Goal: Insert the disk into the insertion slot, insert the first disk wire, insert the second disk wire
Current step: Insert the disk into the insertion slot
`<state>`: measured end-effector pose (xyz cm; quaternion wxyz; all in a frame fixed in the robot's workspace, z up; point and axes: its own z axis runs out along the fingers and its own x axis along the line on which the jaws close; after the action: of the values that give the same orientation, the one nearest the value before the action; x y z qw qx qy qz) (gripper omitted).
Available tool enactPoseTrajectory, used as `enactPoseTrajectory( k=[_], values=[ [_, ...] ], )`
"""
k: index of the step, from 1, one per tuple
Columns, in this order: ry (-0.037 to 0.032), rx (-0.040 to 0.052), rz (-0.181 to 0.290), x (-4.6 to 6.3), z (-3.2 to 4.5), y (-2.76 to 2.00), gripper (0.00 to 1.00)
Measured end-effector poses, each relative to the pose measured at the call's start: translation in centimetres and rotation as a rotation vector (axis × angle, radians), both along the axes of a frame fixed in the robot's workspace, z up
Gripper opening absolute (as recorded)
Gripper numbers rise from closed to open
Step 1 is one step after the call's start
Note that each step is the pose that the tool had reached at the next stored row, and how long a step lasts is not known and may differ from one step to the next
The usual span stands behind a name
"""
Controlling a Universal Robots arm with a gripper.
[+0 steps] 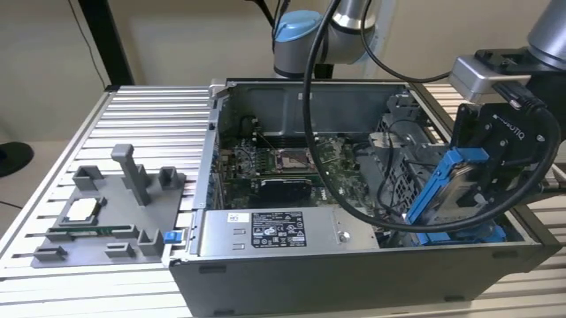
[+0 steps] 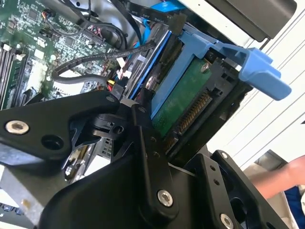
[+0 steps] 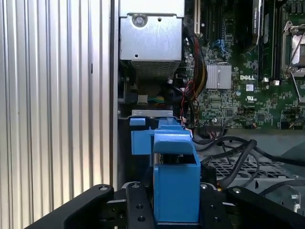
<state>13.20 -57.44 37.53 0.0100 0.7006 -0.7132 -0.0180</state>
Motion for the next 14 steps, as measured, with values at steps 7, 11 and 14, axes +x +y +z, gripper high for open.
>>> enactPoseTrajectory(
  k=[7,11,14],
  values=[
    [0.0,0.001,0.0,0.0,0.01,0.0,1.0],
    [0.0001,0.001,0.0,0.0,1.29,0.0,1.0],
    [0.0003,0.0008,0.0,0.0,2.6,0.0,1.0]
  ],
)
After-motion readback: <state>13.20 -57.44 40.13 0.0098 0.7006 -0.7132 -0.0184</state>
